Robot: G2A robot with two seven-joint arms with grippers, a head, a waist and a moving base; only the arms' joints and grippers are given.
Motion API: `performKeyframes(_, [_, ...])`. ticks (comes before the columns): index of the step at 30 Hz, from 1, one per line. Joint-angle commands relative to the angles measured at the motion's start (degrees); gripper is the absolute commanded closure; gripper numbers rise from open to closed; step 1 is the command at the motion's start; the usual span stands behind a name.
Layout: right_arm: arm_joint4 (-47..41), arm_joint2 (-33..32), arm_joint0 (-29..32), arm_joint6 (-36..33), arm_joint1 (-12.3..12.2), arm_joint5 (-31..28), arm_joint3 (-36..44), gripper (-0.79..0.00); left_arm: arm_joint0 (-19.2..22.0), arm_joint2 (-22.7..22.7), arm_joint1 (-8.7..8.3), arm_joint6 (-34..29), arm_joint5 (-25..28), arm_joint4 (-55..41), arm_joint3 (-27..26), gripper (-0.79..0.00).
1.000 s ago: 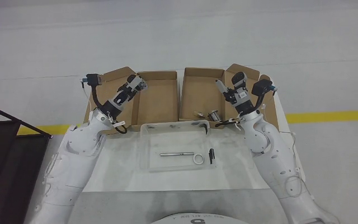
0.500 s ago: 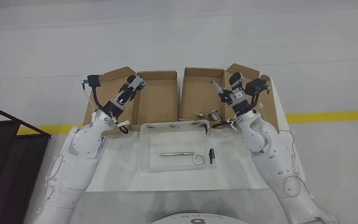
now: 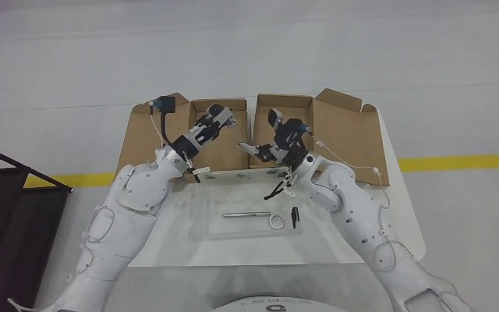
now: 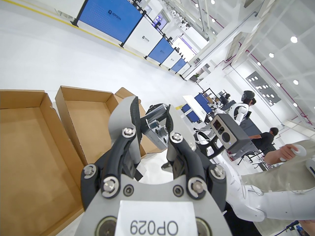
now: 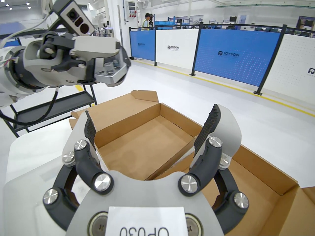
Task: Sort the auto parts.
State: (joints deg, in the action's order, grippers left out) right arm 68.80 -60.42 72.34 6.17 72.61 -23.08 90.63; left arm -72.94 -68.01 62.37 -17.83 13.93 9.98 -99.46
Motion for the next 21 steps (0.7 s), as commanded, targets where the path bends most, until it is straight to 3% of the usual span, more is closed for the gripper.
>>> performKeyframes(1, [0.0, 0.6, -0.4, -0.1, 0.1, -0.5, -0.2, -0.785, 0.2, -0.1, 0.07, -0.3, 0.0, -0.3, 0.3, 0.000])
performKeyframes(10, [-1.4, 1.8, -1.7, 0.3, 0.5, -3.7, -0.3, -0.785, 0.2, 0.2, 0.42, -1.3, 0.2, -0.2, 1.4, 0.000])
performKeyframes(21, [-1.9, 2.3, -2.5, 0.5, 0.8, -2.9, -1.4, -0.785, 2.1, 0.7, 0.75, -2.6, -0.8, 4.7, 4.2, 0.000])
